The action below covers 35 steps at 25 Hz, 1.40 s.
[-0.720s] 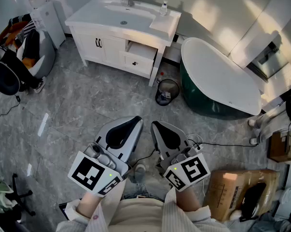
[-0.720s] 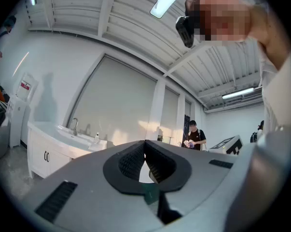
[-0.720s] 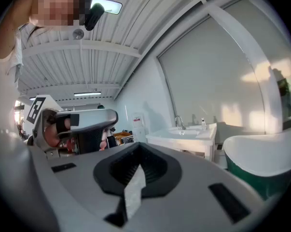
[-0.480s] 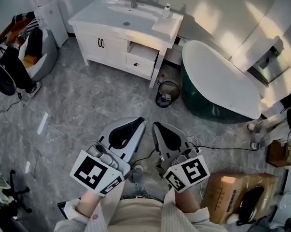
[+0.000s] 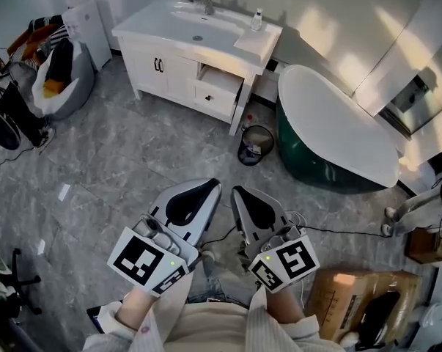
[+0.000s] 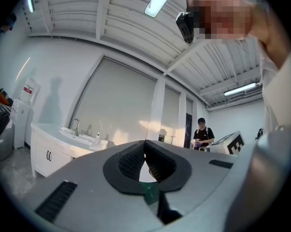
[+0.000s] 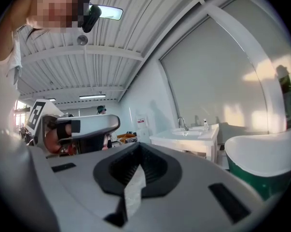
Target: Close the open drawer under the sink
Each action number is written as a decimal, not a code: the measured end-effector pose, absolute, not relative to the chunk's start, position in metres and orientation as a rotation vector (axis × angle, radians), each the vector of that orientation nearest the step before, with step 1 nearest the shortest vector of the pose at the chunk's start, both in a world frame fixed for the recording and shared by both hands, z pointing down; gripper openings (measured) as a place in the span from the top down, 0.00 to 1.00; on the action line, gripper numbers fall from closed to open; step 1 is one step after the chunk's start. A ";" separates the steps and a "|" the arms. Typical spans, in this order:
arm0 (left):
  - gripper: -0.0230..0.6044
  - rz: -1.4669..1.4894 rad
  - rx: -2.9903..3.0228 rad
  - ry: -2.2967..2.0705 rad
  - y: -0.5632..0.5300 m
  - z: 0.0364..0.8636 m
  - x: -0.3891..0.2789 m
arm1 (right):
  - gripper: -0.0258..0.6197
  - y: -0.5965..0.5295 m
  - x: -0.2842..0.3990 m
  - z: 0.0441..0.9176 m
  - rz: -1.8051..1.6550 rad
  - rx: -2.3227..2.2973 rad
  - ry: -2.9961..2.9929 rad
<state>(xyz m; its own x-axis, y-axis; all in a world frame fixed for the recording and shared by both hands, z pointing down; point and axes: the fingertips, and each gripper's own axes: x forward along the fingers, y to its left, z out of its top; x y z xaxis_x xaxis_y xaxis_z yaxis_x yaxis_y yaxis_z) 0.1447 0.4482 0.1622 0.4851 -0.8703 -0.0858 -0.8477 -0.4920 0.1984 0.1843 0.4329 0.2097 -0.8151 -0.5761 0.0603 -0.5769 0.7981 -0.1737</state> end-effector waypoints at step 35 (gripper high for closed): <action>0.94 -0.212 2.668 -1.410 0.235 0.169 0.007 | 0.95 0.223 0.053 0.230 0.376 1.109 -2.916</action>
